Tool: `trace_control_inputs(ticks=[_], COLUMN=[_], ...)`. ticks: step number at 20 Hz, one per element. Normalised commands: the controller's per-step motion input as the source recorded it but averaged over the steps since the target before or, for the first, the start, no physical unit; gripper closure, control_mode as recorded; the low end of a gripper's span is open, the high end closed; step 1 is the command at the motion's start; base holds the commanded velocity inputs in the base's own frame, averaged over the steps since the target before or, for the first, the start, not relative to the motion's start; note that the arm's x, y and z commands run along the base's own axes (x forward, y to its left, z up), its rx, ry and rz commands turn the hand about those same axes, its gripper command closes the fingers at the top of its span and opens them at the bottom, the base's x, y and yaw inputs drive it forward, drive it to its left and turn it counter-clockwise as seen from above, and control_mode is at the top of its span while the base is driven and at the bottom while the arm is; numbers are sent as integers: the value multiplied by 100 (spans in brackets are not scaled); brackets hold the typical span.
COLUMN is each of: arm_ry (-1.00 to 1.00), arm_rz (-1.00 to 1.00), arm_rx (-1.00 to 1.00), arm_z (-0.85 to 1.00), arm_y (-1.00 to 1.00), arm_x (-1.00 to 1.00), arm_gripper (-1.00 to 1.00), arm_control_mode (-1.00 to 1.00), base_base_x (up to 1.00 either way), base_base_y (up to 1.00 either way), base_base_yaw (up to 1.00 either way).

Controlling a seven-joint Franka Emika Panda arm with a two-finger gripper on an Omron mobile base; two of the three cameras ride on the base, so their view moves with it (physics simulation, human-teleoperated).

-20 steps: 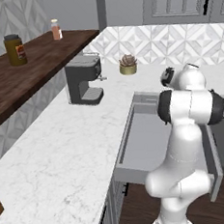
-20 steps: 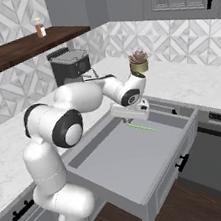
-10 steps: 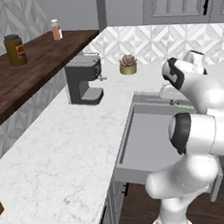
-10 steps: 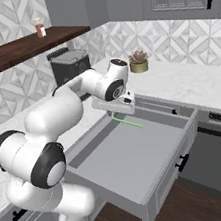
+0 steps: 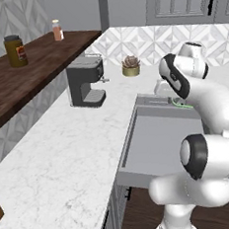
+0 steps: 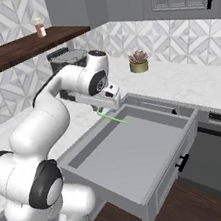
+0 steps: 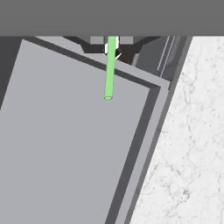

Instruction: Take a straw from the drawer in front and place it inside the glass cup on the dining counter.

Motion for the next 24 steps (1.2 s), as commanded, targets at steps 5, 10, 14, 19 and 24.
trace_control_inputs(ticks=[5, 10, 14, 19, 24], arm_ry=[1, 0, 0, 0, 0], arm_rz=[0, 0, 0, 0, 0], arm_rx=[0, 0, 0, 0, 0], arm_z=[1, 0, 0, 0, 0], arm_y=[0, 0, 0, 0, 0], arm_x=[-3, 0, 0, 0, 0], arm_gripper=[100, 100, 100, 100, 100], arm_control_mode=[100, 100, 100, 100, 100], base_base_x=[-31, -100, -100, -19, 0], base_base_y=[0, 0, -6, -19, -24], base_base_yaw=[-2, -16, -41, -83, -91])
